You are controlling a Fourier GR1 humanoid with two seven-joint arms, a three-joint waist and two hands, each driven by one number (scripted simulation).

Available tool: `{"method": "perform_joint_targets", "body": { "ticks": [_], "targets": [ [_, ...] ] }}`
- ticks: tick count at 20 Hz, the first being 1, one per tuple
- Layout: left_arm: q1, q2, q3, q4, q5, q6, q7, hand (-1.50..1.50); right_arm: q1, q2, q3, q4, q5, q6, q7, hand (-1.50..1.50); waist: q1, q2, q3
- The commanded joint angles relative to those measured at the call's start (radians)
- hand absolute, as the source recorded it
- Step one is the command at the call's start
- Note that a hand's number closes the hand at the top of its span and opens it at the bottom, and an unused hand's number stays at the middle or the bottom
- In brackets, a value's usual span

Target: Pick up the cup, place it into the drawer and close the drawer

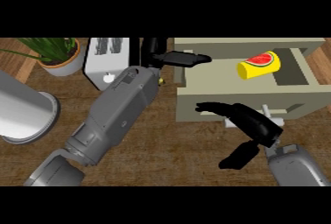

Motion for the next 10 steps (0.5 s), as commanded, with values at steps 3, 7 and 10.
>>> {"method": "perform_joint_targets", "body": {
  "ticks": [3,7,10],
  "targets": [
    [0.061,0.041,0.017,-0.051,0.003,-0.057,-0.007,-1.50,-0.094,0.028,0.065,0.367,0.184,-0.087,-0.178,-1.50,0.063,0.001,0.001],
    [0.113,0.071,0.019,-0.114,0.002,-0.069,-0.005,-1.50,-0.181,0.074,0.055,0.635,0.254,-0.178,-0.255,1.50,0.086,0.001,0.002],
    [0.178,0.089,0.016,-0.171,0.011,-0.093,0.010,-1.50,-0.275,0.080,-0.012,0.800,0.246,-0.229,-0.342,1.50,0.103,0.001,0.002]
  ]
}}
